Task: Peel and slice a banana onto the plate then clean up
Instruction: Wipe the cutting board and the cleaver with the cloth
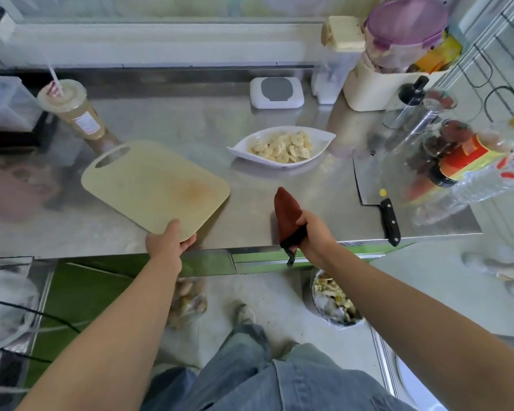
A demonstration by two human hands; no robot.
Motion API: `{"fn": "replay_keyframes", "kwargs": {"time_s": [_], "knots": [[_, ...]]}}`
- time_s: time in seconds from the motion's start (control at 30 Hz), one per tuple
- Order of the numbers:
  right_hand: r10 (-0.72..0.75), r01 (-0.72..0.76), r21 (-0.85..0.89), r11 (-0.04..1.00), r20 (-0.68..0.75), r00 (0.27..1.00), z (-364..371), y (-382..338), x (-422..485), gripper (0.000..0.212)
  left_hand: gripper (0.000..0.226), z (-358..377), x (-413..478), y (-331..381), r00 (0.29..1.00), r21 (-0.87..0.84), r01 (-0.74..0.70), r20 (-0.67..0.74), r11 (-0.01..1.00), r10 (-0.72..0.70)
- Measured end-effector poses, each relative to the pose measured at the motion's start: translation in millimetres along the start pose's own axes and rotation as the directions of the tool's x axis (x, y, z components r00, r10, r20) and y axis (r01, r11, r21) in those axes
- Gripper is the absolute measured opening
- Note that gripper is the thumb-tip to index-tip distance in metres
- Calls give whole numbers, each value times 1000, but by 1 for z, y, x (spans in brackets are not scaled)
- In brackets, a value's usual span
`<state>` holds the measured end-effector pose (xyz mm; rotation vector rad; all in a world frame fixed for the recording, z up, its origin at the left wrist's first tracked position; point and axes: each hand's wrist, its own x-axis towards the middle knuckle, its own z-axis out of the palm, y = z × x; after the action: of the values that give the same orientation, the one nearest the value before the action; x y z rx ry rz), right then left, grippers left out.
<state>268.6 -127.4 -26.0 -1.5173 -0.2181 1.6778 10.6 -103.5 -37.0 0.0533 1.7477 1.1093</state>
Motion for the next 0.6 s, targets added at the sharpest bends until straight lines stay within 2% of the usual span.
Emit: {"fn": "replay_keyframes", "kwargs": {"time_s": [0.07,0.13,0.2,0.23,0.27,0.3,0.33,0.37,0.4,0.43,0.47,0.53,0.6], "knots": [[-20,20,-18,1000,0,1000,3,0,4,25,53,0,8,0,998,213,-28,-51,977,40],[-52,49,-133,990,-21,998,6,0,7,27,54,2,8,0,987,473,-44,-118,880,113],[-106,102,-251,963,-4,994,11,-1,6,29,55,7,3,-2,955,735,-41,-169,676,242],[-128,125,-304,944,10,992,13,-1,5,32,54,12,-2,-5,931,804,-92,-139,587,337],[-146,144,-343,928,21,989,17,0,4,34,48,21,-9,-7,916,809,-193,-54,555,398],[-154,157,-352,923,39,987,20,1,2,37,39,31,-17,-9,915,729,-322,77,604,395],[-158,168,-344,924,57,986,23,4,4,42,29,43,-28,-11,922,565,-387,236,728,307],[-155,174,-318,932,87,984,25,5,4,48,24,55,-43,-15,895,397,-332,420,855,152],[-141,175,-301,937,131,981,27,7,3,50,28,65,-58,-20,811,320,-244,586,915,11],[-129,180,-289,940,185,974,26,8,2,46,31,74,-69,-27,718,313,-216,693,925,-67],[-115,183,-288,940,238,965,23,6,-1,40,31,82,-77,-35,676,354,-275,732,894,-82],[-82,168,-289,943,288,954,7,2,-2,41,20,91,-72,-52,740,443,-461,671,769,57],[-70,178,-342,923,305,950,-17,-3,2,46,13,93,-58,-59,800,513,-524,571,680,185]]}}
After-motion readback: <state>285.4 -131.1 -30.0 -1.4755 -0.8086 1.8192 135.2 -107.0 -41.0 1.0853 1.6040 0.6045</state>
